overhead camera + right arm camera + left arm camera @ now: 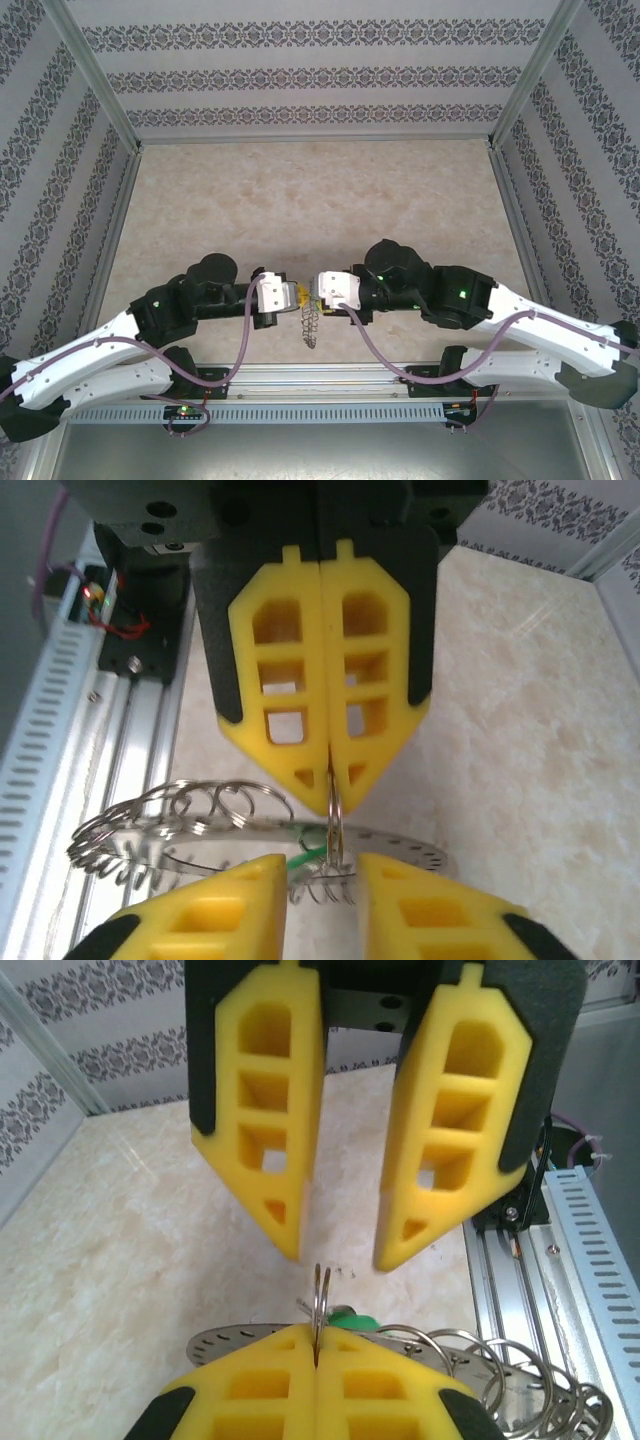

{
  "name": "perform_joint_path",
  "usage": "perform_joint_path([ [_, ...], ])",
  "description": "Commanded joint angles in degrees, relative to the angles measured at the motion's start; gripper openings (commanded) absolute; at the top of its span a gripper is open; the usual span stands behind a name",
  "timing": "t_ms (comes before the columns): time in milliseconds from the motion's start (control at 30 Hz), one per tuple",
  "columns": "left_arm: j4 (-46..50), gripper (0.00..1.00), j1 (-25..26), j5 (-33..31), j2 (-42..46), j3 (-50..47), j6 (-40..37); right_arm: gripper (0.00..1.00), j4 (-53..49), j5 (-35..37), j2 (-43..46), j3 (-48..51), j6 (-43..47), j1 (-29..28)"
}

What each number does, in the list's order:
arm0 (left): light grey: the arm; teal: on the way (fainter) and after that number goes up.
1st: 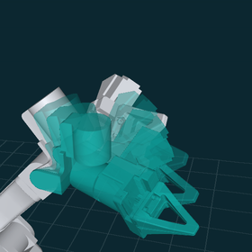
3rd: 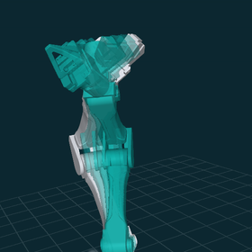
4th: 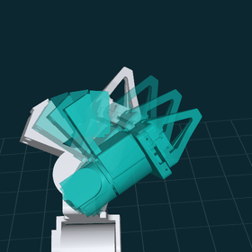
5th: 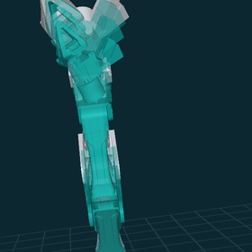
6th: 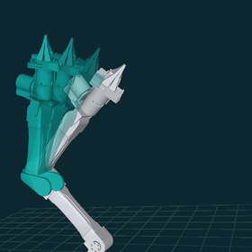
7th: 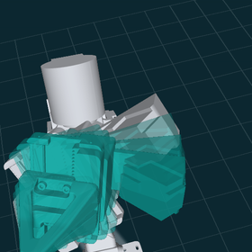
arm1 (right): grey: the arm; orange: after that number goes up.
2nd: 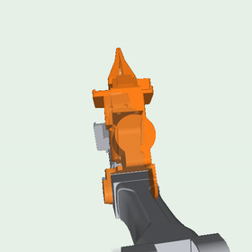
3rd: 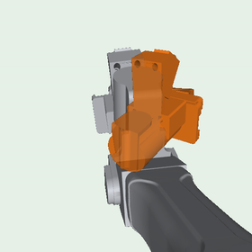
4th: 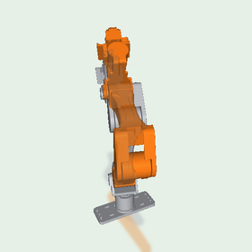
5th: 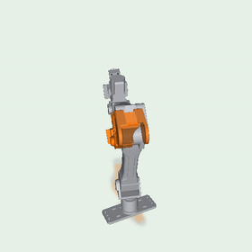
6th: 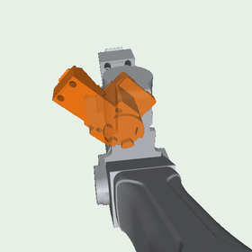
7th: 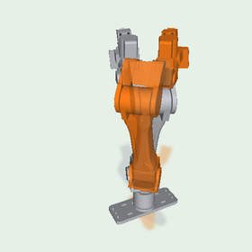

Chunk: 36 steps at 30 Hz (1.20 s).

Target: Put the keys on the keyring

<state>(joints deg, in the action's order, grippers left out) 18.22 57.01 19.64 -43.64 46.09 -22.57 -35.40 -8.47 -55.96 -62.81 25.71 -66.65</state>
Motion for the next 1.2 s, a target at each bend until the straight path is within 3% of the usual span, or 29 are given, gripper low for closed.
perform_joint_path([
  [0,-5.6,0.00,0.6,2.2,2.6,-0.7,1.3,0.30,3.0,-2.6,3.6,2.1,-2.0,-0.5],
  [433,-8.8,0.00,0.5,6.0,4.3,-2.3,2.3,0.31,9.1,-13.3,5.8,5.5,-8.6,5.6],
  [800,-10.6,0.00,0.6,7.9,5.6,-2.6,2.9,0.29,11.0,-17.9,2.7,6.0,-10.4,6.3],
  [1167,-11.7,0.00,0.6,9.1,5.4,-2.9,3.3,0.13,12.4,-19.8,1.4,6.2,-10.5,6.9],
])
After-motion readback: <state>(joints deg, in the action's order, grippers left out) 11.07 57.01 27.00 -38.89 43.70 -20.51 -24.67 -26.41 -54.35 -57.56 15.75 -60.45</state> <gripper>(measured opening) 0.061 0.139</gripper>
